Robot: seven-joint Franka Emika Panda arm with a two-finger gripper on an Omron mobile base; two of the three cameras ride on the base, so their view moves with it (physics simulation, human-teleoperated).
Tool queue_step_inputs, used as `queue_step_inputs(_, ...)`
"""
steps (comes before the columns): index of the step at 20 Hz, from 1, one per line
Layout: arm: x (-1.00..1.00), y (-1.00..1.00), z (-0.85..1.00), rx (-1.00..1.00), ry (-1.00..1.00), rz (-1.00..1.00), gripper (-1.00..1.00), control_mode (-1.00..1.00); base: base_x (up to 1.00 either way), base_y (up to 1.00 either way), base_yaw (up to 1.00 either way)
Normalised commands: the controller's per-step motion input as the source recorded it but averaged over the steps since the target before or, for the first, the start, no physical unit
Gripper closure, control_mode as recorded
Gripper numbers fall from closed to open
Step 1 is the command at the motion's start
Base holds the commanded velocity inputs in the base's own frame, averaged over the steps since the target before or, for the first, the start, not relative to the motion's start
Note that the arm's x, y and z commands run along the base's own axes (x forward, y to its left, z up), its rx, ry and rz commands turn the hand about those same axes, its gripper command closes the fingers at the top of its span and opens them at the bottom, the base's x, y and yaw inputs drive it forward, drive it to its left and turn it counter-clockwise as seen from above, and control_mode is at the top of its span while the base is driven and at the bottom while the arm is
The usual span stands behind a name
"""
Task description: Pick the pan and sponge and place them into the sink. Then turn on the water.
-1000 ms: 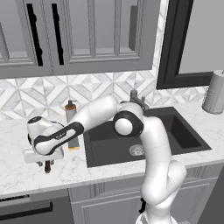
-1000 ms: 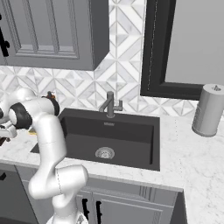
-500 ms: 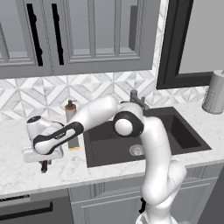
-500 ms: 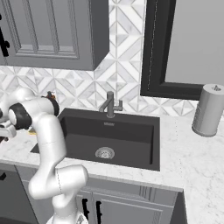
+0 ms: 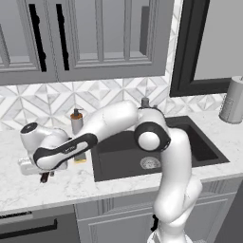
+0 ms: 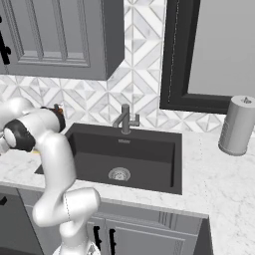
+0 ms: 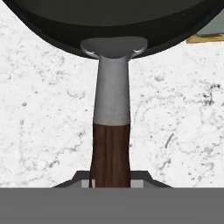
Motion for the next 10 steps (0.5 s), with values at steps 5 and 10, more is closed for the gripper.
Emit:
queue_step_inputs(5,-0.17,-0.5,0.47,0.0,-0.24,0.0,1.0,-1.0,0.0,0.0,0.0)
queue_step_inputs(10,-0.02,-0.45,0.46,0.0,-0.29,0.0,1.0,-1.0,0.0,0.0,0.0)
